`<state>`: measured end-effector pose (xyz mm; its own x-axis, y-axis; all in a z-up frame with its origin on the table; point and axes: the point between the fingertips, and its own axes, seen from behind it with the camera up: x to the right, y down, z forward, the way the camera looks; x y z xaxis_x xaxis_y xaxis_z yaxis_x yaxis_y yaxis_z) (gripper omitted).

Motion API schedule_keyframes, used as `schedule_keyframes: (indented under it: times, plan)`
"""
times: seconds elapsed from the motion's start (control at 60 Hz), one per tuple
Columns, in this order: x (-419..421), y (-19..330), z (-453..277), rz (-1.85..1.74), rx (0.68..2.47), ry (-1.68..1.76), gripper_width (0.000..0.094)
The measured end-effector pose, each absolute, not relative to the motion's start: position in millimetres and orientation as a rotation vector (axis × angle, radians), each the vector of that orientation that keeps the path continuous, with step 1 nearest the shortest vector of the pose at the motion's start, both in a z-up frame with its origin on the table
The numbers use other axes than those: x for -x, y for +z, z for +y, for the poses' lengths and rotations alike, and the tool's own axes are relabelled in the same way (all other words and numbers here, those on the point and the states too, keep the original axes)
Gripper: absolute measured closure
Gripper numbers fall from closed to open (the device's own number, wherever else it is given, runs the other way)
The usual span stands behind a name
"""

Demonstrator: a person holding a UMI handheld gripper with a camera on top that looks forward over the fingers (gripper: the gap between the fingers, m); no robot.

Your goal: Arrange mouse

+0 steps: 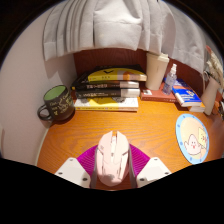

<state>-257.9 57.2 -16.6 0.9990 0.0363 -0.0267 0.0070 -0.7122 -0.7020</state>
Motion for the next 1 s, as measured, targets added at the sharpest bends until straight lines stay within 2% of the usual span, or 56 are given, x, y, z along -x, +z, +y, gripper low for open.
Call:
schedule_keyframes:
  times: [0.033, 0.067, 0.083, 0.2, 0.267, 0.35, 0.367, 0.383, 0.6, 0.717, 0.767, 0.817, 1.0]
  plan:
    - [258.3, -17.3, 57.1, -0.028, 2.379, 0.053, 0.0485]
    - [258.8, -18.0, 57.5, -0.025, 2.392, 0.054, 0.0545]
    - [259.0, -18.2, 57.7, -0.027, 2.399, 0.054, 0.0514]
    - [261.7, -16.0, 62.5, -0.043, 2.447, 0.079, 0.0528]
    - [264.0, -3.0, 68.3, -0.069, 2.447, 0.102, 0.0527]
    - [257.3, 36.6, 78.3, -0.109, 2.389, 0.102, 0.0525]
    - [253.8, 46.5, 80.0, -0.117, 2.375, 0.096, 0.0566]
    - [249.5, 56.9, 82.0, -0.125, 2.360, 0.089, 0.0526]
    - [152.3, 205.0, 102.0, -0.110, 2.129, -0.041, 0.0522]
    - [74.4, 249.4, 106.5, -0.064, 2.057, -0.112, 0.0519]
    - [39.4, 251.1, 110.3, -0.034, 2.043, -0.125, 0.0522]
    - [7.8, 238.1, 114.8, 0.002, 2.053, -0.124, 0.0524]
    - [-41.9, 130.8, 112.8, 0.003, 2.231, -0.080, 0.0528]
